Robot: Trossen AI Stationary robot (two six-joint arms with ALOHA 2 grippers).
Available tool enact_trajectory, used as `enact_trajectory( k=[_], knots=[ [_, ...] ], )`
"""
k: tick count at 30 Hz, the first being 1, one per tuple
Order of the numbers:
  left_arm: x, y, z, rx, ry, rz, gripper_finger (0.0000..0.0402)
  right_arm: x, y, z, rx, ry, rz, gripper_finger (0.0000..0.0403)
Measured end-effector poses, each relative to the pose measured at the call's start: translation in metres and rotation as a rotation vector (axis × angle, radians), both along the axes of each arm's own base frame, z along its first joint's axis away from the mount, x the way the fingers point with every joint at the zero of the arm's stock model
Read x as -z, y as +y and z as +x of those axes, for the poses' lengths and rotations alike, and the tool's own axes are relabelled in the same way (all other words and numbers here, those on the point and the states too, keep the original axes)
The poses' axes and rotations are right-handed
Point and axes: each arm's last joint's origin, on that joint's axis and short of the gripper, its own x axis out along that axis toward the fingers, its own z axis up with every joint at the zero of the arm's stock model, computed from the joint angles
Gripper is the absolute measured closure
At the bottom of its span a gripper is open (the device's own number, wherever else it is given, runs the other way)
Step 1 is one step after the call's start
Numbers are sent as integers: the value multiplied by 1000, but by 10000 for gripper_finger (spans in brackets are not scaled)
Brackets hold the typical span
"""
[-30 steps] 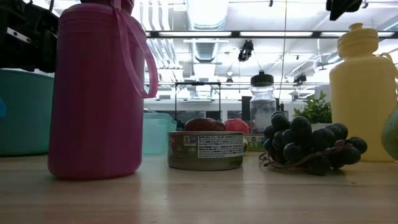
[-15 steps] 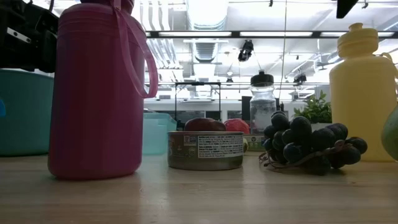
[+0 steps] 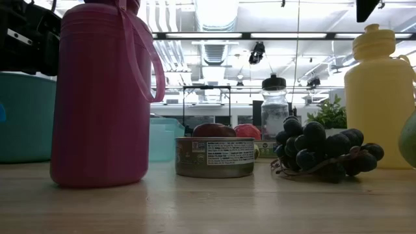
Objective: Pick & Place Food Item
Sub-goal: Put the yellow water bottle into the transparent bin
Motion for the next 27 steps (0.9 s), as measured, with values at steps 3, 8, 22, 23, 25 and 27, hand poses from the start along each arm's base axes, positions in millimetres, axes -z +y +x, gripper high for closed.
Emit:
enact_trajectory(
  k=[3,8,22,23,25,27],
  knots=[
    [0,0,0,0,0,0,401,7,1,3,10,22,-8,119],
    [0,0,0,0,0,0,401,21,1,2,32,42,-12,119],
    [0,0,0,0,0,0,401,41,-7,-13,49,-40,38,119],
    [0,0,0,0,0,0,401,43,-7,-14,49,-48,42,119],
    [0,0,0,0,0,0,401,45,-8,-16,49,-56,47,119],
    [0,0,0,0,0,0,401,47,-8,-17,50,-59,48,119]
  ],
)
